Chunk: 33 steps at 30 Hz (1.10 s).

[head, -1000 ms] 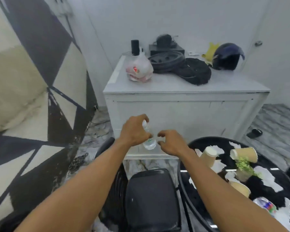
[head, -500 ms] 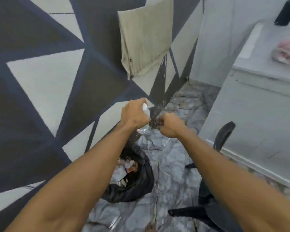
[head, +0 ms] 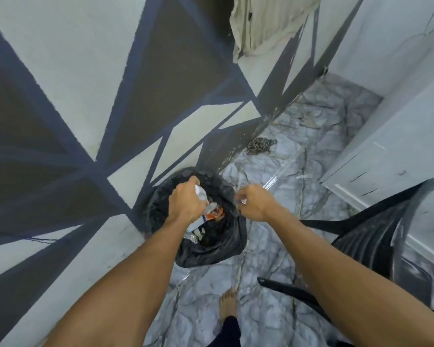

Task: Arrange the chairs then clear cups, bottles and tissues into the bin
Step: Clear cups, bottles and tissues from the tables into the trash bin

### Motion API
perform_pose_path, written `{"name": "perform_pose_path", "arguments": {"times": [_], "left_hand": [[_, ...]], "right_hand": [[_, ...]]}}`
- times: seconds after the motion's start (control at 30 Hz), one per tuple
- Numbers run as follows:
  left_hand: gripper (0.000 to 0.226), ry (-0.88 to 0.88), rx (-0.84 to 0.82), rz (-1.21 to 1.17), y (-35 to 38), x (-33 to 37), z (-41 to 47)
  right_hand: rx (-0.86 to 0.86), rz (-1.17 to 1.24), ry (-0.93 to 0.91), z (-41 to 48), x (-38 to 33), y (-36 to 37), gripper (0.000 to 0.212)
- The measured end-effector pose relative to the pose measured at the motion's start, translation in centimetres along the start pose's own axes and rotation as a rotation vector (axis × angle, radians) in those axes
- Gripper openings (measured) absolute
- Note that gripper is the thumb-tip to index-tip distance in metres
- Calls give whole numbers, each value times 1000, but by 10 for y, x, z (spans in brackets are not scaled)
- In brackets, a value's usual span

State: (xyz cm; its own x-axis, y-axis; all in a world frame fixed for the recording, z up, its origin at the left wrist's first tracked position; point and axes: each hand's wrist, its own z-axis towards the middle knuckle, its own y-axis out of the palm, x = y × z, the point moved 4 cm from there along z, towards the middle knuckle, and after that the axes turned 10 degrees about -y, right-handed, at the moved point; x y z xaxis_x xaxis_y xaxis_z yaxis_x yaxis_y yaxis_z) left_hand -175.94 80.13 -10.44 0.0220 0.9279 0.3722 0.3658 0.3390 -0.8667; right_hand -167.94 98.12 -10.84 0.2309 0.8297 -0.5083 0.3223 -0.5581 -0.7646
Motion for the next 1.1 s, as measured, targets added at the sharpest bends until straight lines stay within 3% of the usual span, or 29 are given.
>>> {"name": "perform_pose_path", "arguments": {"times": [0.23,0.5,0.7,0.87,1.1], "left_hand": [[36,42,-138,144,32,15,-15],[23,178,-31,69,23,98,-57],[17,449,17,59,45,200,-153],[8,841,-93,89,102,319,-291],[38,1118,-340,233,214,415,-453]], "right_hand": [[38,28,50,-18,20,-6,27],[191,34,67,-96,51,-35,36],[401,43,109,-216,91,-64,33],[594,57,333,-380,175,-76,26],[707,159,638,-570,274,-47,32]]}}
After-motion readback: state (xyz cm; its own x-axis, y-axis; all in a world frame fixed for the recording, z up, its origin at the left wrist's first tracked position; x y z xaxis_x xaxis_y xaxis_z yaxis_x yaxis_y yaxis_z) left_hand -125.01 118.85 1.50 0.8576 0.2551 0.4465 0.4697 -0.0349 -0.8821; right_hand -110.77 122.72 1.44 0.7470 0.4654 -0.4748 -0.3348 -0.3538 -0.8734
